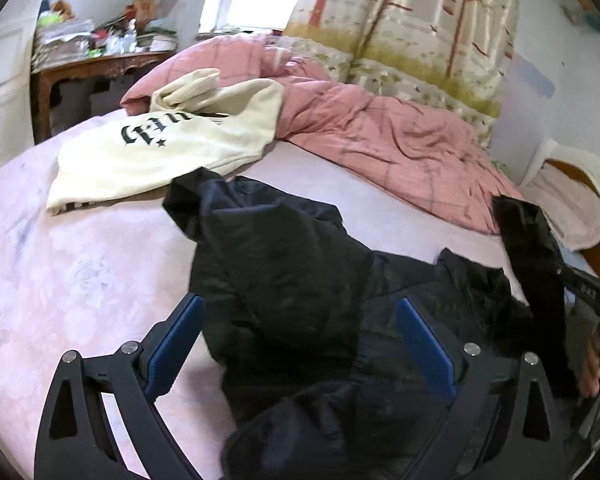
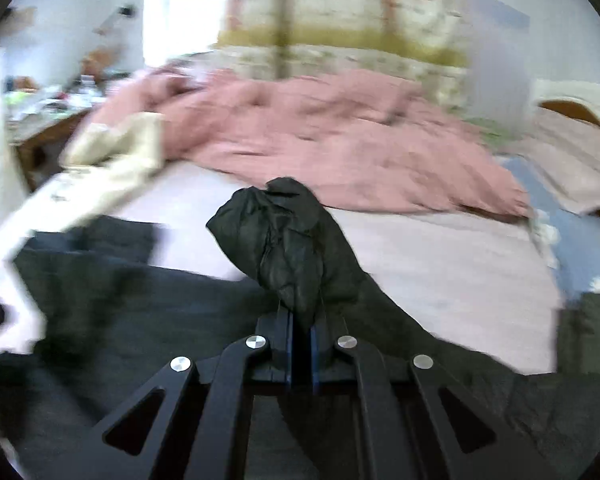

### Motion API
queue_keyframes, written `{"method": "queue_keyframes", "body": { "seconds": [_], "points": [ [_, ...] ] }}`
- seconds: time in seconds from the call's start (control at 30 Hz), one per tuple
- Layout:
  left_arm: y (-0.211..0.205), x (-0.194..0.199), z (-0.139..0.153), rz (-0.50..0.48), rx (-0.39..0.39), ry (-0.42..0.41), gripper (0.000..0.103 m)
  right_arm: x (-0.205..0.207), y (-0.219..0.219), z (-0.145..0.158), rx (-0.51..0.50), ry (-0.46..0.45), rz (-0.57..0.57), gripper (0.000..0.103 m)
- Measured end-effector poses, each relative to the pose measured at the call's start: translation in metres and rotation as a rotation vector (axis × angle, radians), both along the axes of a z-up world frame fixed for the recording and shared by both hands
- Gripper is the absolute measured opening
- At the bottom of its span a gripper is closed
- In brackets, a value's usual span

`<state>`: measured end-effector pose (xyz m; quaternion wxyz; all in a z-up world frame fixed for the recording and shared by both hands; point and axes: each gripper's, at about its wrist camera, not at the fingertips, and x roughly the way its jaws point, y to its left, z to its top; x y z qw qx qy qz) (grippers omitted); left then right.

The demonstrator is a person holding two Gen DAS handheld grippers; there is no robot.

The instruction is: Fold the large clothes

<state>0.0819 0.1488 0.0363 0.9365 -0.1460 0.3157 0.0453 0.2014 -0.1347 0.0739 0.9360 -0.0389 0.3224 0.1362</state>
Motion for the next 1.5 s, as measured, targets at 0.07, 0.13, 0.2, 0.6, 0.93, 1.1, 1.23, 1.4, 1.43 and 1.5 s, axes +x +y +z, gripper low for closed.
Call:
{"method": "queue_keyframes", "body": {
  "seconds": [0.07,0.13,0.2,0.6,0.93,1.1,1.23,1.4,1.43,1.5],
  "points": [
    [0.011,-0.003,0.005,0.020,-0.013,0.023,0.096,-0.012,0.038,0.006,-0.008,0.002,0.094,0.007],
    [0.020,-0.009,0.013,0.029,-0.036,-0.007,0.096,-0.021,0.072,0.003,-0.036,0.017,0.155,0.007],
    [0.031,-0.014,0.017,0.044,-0.066,-0.025,0.096,-0.027,0.098,-0.008,-0.079,0.045,0.177,0.007],
    [0.108,-0.017,0.004,0.150,-0.275,-0.022,0.096,-0.009,0.120,-0.083,-0.075,0.323,0.218,0.011],
    [0.139,0.006,-0.037,0.181,-0.352,0.071,0.095,-0.053,0.100,-0.024,0.004,0.069,0.185,0.088],
    [0.137,0.027,-0.062,0.120,-0.473,0.112,0.095,-0.096,0.064,-0.002,0.038,-0.072,0.121,0.088],
    [0.125,0.050,-0.082,0.118,-0.442,0.177,0.090,-0.118,0.032,0.003,0.065,-0.141,0.066,0.088],
    [0.118,0.060,-0.091,0.066,-0.422,0.164,0.065,-0.123,-0.011,-0.006,0.156,-0.149,-0.011,0.088],
    [0.116,0.060,-0.090,0.054,-0.414,0.166,0.048,-0.124,-0.020,-0.011,0.177,-0.156,-0.041,0.088],
    [0.111,0.060,-0.089,0.013,-0.426,0.139,0.032,-0.123,-0.038,-0.021,0.232,-0.137,-0.079,0.088]
  ]
}}
